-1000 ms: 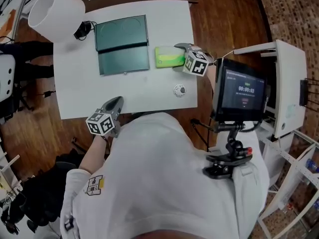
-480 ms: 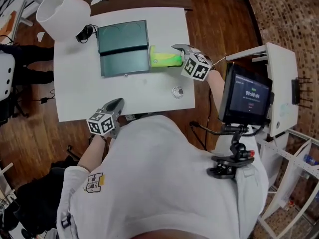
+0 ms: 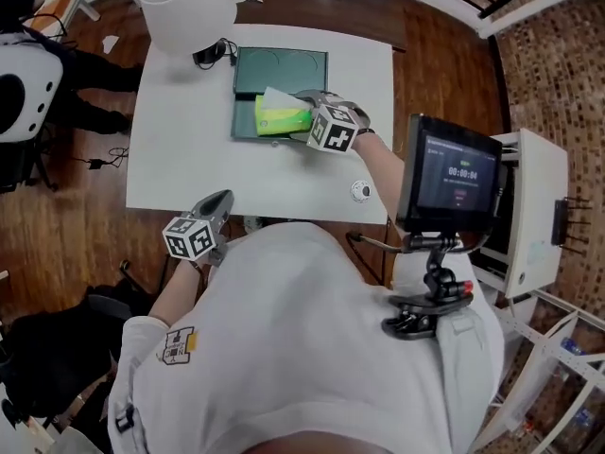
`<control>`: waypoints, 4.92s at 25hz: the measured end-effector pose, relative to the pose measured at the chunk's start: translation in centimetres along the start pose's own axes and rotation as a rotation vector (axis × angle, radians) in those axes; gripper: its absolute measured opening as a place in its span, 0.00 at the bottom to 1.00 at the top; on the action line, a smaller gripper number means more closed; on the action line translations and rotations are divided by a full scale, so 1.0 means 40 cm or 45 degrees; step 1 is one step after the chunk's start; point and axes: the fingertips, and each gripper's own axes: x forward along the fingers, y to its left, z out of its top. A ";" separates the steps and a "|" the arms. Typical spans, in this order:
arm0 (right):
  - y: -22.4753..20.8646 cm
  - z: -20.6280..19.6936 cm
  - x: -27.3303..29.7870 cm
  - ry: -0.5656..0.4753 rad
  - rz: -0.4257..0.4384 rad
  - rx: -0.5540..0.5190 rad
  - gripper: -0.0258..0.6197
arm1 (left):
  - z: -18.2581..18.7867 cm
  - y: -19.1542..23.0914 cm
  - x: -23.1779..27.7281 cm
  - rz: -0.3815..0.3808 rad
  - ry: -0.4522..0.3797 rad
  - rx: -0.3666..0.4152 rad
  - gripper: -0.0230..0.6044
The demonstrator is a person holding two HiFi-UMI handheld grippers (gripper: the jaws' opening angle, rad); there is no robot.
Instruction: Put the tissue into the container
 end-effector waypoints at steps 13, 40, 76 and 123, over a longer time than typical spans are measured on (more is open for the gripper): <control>0.002 -0.078 0.073 0.158 -0.053 0.054 0.61 | -0.012 -0.010 -0.047 0.044 -0.004 -0.011 0.04; -0.007 -0.061 0.028 0.039 -0.074 0.092 0.72 | -0.015 -0.018 -0.036 0.019 0.041 0.038 0.04; 0.355 -0.256 -0.165 -0.273 -0.324 0.936 0.05 | 0.123 -0.015 0.169 -0.060 0.080 0.194 0.04; 0.383 -0.181 -0.132 -0.195 -0.305 0.777 0.04 | -0.006 -0.111 0.127 -0.197 0.179 0.221 0.04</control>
